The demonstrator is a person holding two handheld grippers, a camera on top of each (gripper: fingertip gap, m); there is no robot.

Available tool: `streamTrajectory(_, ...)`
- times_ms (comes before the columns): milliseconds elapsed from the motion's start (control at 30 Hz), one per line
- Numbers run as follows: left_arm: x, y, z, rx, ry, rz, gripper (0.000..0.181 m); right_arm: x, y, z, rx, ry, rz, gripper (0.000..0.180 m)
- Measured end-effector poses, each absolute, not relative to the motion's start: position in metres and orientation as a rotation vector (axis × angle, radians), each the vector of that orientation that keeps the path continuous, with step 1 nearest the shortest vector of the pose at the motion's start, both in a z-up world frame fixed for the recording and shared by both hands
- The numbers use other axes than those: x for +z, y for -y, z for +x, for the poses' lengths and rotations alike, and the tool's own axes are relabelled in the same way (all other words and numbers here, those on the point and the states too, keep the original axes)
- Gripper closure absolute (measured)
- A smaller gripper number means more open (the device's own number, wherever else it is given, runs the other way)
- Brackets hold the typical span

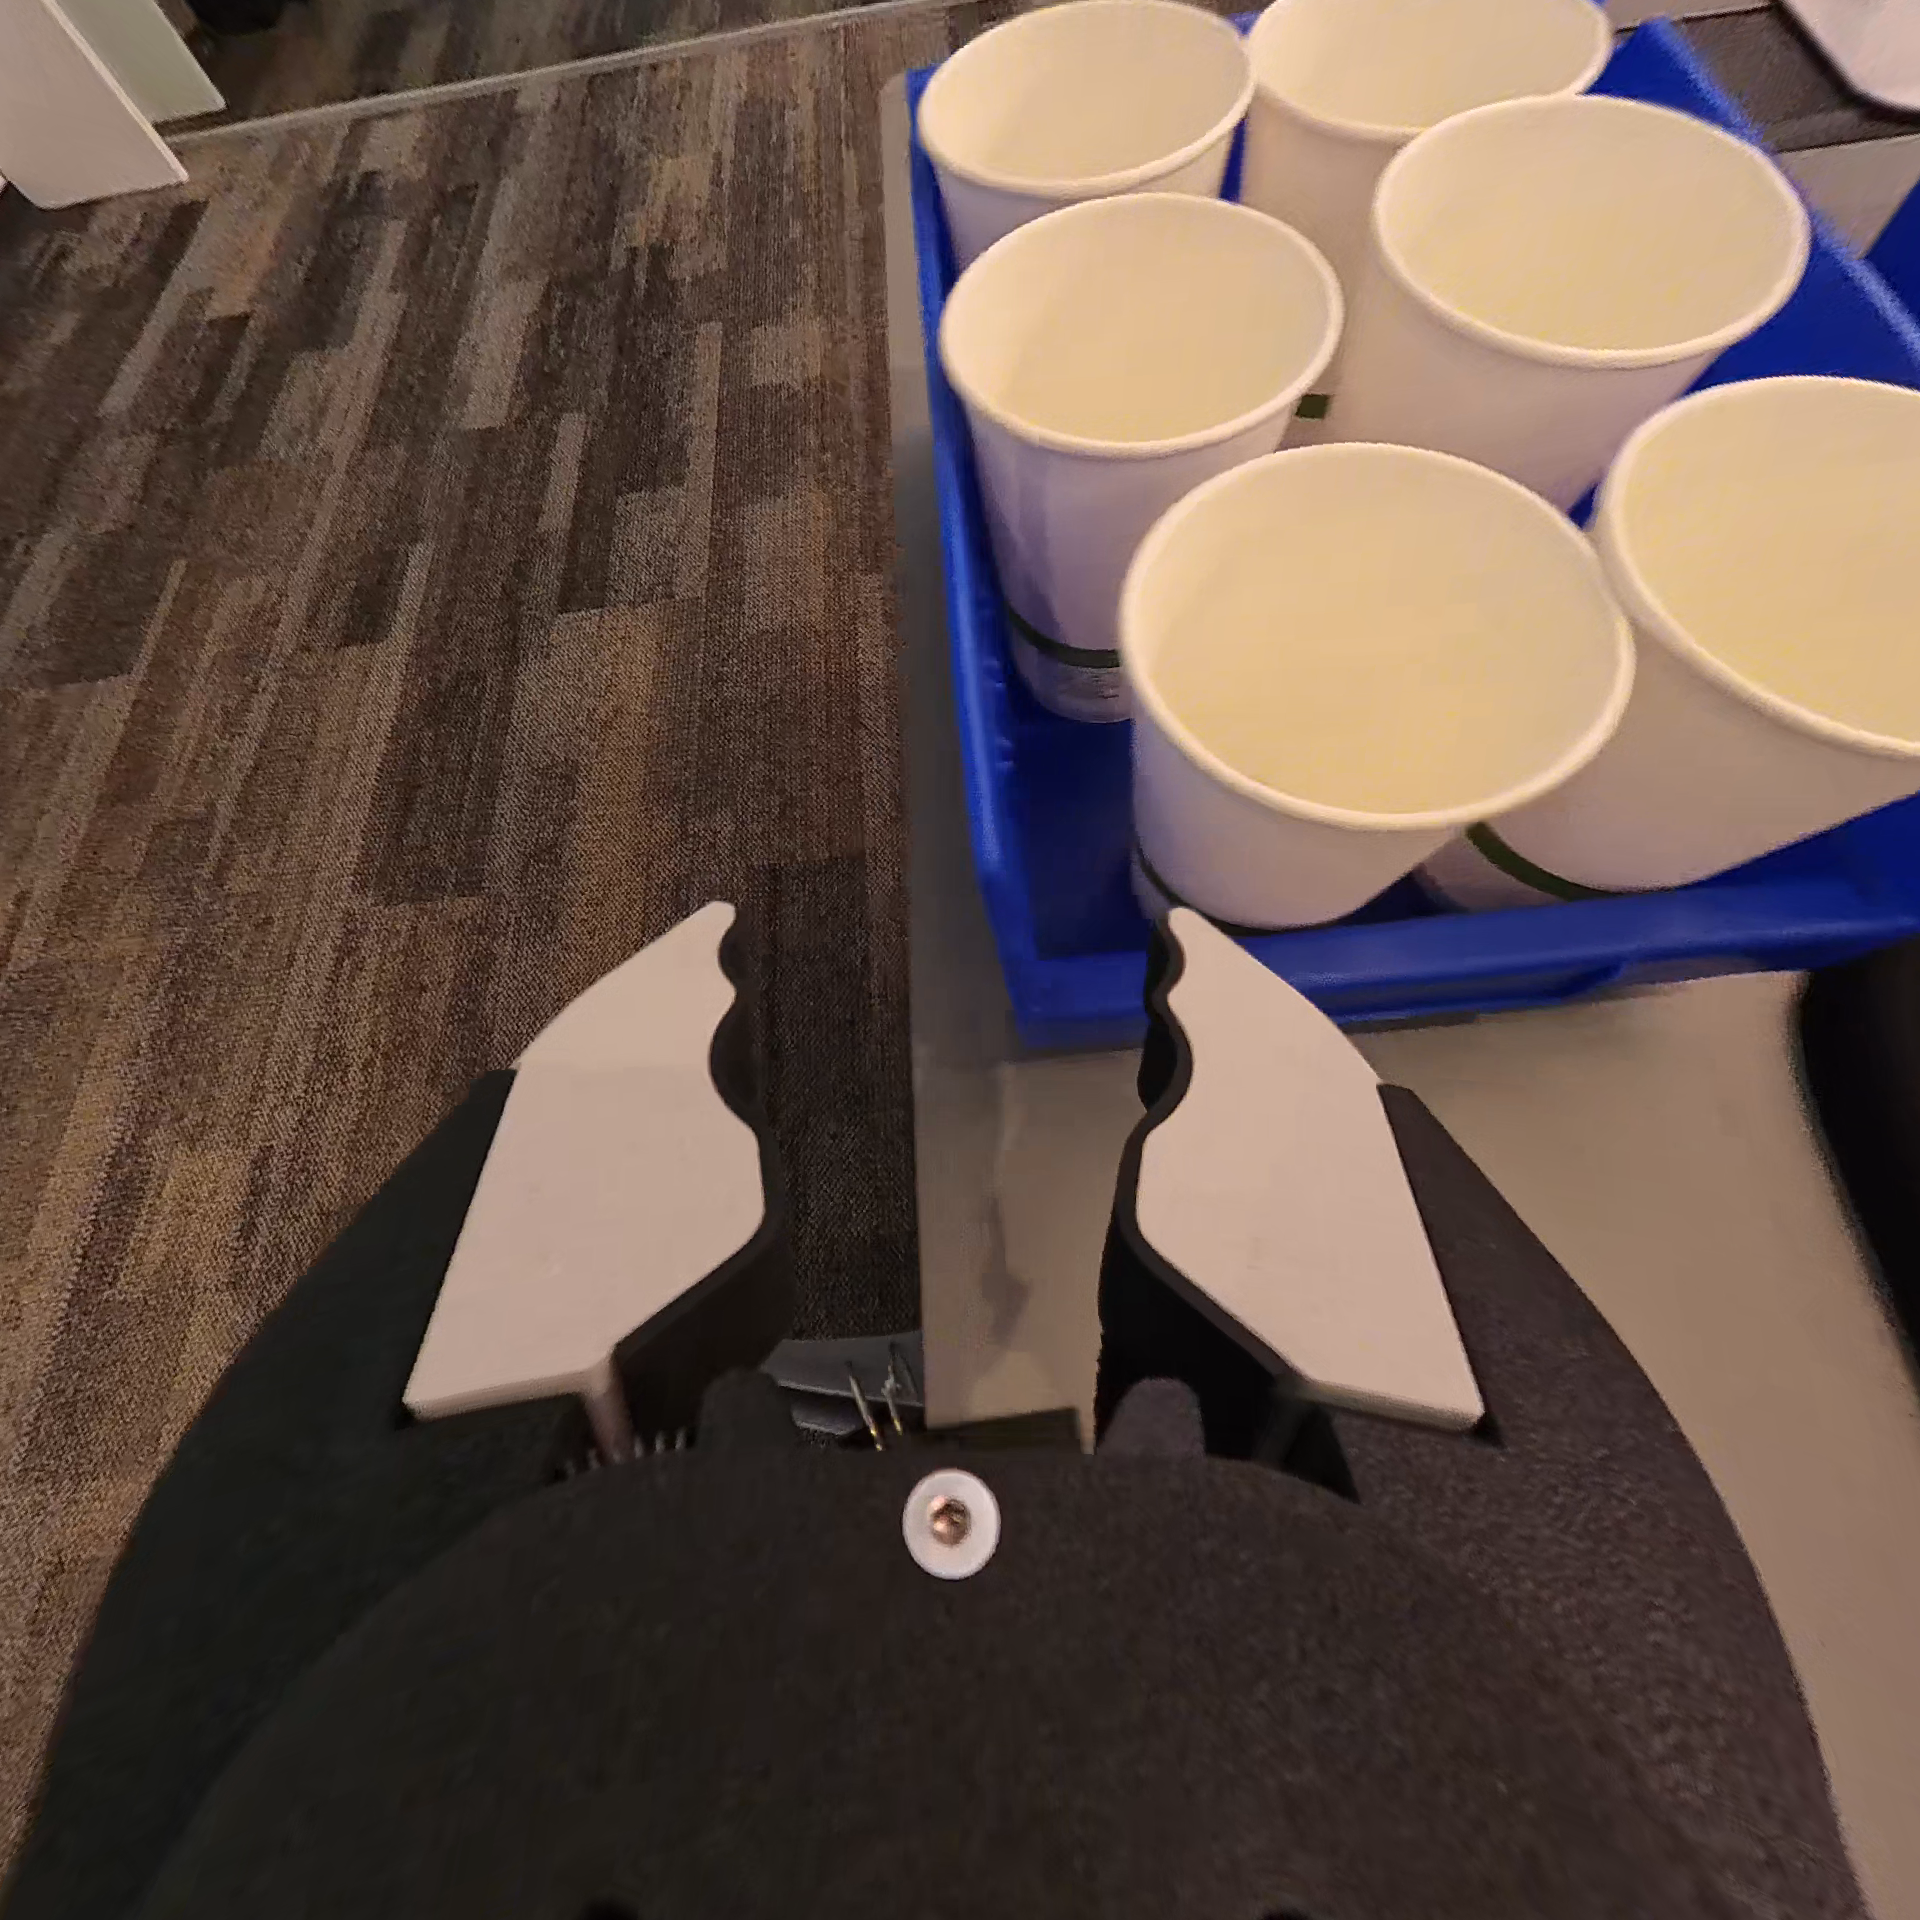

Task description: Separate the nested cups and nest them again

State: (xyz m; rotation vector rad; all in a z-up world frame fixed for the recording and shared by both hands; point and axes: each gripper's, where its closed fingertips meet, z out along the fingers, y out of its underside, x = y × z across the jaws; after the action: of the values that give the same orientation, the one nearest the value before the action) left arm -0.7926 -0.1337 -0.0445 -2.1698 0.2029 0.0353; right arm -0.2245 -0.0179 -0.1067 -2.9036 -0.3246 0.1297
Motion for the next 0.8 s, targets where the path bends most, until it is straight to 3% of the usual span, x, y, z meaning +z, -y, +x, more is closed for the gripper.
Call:
streamTrajectory(433, -0.004, 0.179, -0.722, -0.079, -0.24, -2.097, 0.116, -0.108, -0.002, -0.106, 0.262, 0.387, -2.906, 0.174)
streamTrajectory(800, 0.004, 0.18, -0.69, -0.06, -0.174, -2.132, 0.116, -0.111, 0.007, 0.092, 0.252, 0.284, -2.884, 0.173)
